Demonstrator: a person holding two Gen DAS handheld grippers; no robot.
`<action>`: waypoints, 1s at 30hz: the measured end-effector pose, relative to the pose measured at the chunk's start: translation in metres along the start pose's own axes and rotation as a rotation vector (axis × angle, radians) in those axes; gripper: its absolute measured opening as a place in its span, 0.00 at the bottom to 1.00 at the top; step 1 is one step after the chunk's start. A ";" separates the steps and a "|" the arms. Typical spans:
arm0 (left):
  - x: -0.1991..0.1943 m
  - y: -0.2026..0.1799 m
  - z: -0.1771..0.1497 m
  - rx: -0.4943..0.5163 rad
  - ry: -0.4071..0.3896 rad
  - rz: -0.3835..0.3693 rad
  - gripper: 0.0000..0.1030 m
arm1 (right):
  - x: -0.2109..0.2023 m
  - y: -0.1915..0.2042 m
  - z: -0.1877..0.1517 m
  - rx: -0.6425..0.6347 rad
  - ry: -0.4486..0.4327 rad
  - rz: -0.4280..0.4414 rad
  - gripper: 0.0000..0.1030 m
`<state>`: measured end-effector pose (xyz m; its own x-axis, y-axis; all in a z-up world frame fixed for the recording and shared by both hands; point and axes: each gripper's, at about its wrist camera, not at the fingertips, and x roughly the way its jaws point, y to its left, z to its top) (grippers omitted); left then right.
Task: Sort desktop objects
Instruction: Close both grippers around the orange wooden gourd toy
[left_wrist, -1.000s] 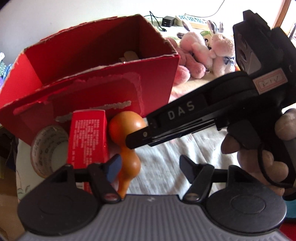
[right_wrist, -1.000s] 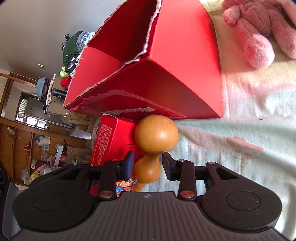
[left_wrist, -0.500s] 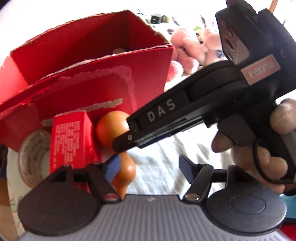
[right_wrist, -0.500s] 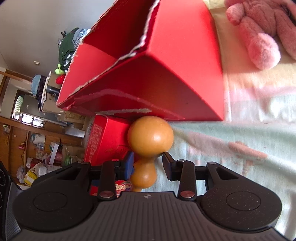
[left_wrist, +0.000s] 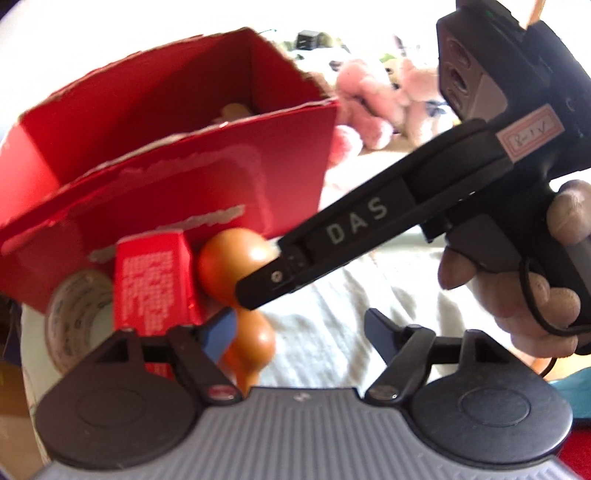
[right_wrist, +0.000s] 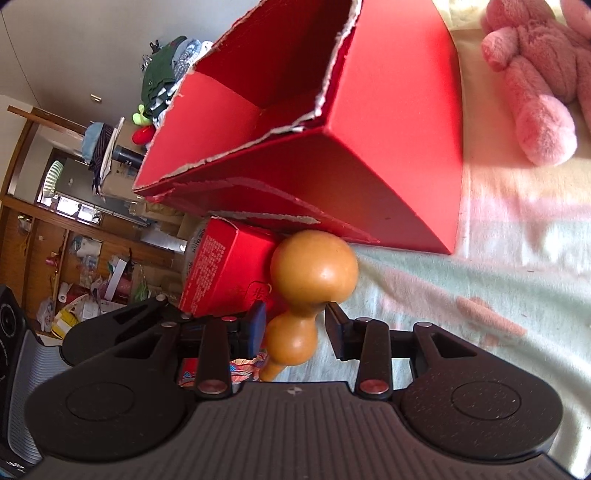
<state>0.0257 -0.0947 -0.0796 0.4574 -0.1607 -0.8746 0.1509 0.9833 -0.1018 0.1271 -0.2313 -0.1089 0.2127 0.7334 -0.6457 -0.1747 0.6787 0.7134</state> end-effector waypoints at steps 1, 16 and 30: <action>0.000 0.000 -0.001 -0.004 -0.007 0.015 0.77 | 0.001 -0.002 0.001 0.006 0.003 0.011 0.42; 0.029 -0.022 -0.010 0.066 0.001 0.155 0.90 | -0.022 -0.029 -0.009 0.073 -0.033 0.052 0.44; 0.034 -0.022 -0.007 0.011 -0.032 -0.072 0.91 | -0.033 -0.034 -0.016 0.093 -0.068 0.034 0.42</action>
<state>0.0317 -0.1209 -0.1101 0.4731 -0.2336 -0.8495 0.1935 0.9682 -0.1585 0.1108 -0.2782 -0.1161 0.2733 0.7492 -0.6033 -0.0933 0.6449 0.7586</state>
